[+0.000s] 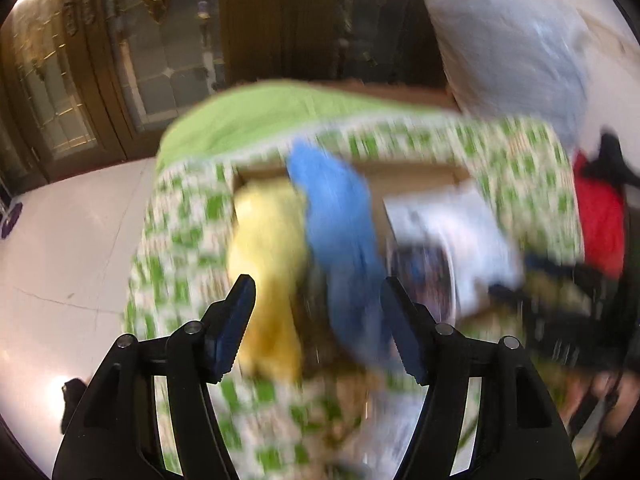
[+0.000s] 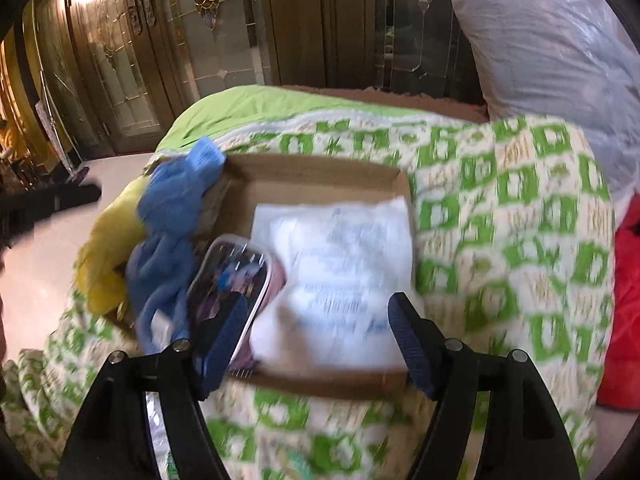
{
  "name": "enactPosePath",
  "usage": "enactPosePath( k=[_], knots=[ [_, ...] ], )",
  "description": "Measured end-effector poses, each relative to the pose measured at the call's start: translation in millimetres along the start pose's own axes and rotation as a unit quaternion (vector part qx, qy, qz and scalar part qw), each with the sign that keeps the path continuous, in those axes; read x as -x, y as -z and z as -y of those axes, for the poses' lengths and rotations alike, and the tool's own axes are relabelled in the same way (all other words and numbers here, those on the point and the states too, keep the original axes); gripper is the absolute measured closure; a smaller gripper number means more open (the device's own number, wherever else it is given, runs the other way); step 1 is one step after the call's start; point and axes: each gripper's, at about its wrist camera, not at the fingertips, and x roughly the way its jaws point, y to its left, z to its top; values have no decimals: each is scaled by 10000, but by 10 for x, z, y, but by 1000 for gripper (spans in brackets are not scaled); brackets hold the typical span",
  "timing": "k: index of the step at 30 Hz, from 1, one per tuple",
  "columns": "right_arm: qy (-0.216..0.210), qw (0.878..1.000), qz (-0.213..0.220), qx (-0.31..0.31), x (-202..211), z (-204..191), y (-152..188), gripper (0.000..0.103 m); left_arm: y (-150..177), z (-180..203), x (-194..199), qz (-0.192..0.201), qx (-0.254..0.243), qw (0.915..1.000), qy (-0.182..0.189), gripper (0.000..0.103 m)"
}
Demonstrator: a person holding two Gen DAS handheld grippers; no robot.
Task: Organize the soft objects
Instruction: 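Lower the blue towel into the tray with left tool while right tool drops the white packet there, then grasp the small white printed sachet with left tool while right tool grasps the red-label wet-wipe pack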
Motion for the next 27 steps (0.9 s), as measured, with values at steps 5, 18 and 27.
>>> enactPosePath(
  k=[5, 18, 27],
  knots=[
    [-153, 9991, -290, -259, 10, -16, 272, 29, 625, 92, 57, -251, -128, 9994, -188, 37],
    [-447, 9925, -1068, -404, 50, -131, 778, 29, 1024, 87, 10, -720, 261, 9969, 205, 38],
    [-999, 9722, -2112, -162, 221, -352, 1224, 29, 1040, 146, -24, -819, 132, 9963, 243, 38]
  ],
)
